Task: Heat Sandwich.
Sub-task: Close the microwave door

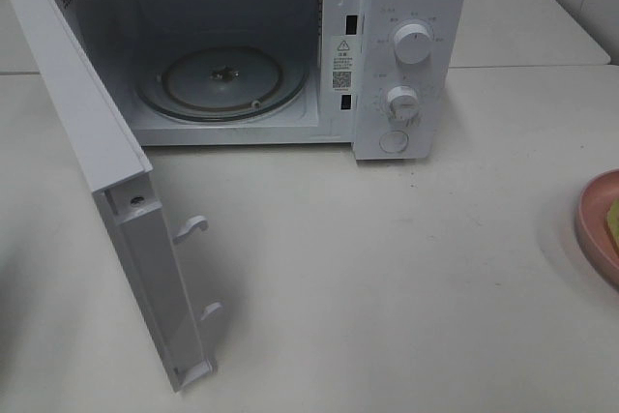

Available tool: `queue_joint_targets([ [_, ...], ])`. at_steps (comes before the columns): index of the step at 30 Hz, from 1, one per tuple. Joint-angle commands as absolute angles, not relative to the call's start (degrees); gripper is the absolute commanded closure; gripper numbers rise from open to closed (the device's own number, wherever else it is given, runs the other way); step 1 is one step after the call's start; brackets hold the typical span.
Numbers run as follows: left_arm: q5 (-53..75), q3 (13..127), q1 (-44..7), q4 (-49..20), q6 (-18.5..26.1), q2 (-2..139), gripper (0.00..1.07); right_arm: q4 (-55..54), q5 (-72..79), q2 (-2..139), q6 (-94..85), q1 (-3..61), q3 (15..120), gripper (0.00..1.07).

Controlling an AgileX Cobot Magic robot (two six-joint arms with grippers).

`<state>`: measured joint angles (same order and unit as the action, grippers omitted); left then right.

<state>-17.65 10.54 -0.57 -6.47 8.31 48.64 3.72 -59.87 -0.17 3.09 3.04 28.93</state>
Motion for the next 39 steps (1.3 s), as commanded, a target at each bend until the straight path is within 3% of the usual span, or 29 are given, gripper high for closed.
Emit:
queue_joint_targets([
  [1, -24.98, 10.31, -0.34, -3.84, 6.7, 52.2, 1.06, 3.84, -59.53, -1.78, 2.52, 2.69, 28.93, 0.32],
  [10, -43.6, 10.31, -0.34, 16.21, -6.25, 66.58, 1.06, 3.84, -59.53, -1.78, 2.52, 2.69, 28.93, 0.32],
  [15, -51.45, 10.49, -0.34, 19.31, -7.1, 71.68, 1.06, 3.84, -59.53, -1.78, 2.52, 2.69, 28.93, 0.32],
  [20, -53.23, 11.57, -3.95, 18.05, -6.7, 75.75, 1.06, 3.84, -59.53, -1.78, 2.52, 2.69, 28.93, 0.32],
  [24, -53.74, 13.58, -12.95, 4.01, -4.47, 79.64, 1.06, 3.84, -59.53, -1.78, 2.52, 2.69, 28.93, 0.32],
  [28, -57.12, 13.64, -17.3, -1.2, -0.63, 81.76, 1.06, 3.84, -59.53, -1.78, 2.52, 2.69, 28.93, 0.32],
  [29, -57.12, 13.64, -17.3, -1.2, -0.63, 81.76, 1.06, 3.84, -59.53, -1.78, 2.52, 2.69, 28.93, 0.32],
  [33, -61.08, 15.93, -25.32, -9.22, 0.74, 87.89, 1.06, 3.84, -59.53, -1.78, 2.52, 2.69, 28.93, 0.32],
  [39, -61.13, 20.51, -31.68, -14.09, 2.52, 92.53, 1.06, 3.84, -59.53, -1.78, 2.52, 2.69, 28.93, 0.32],
])
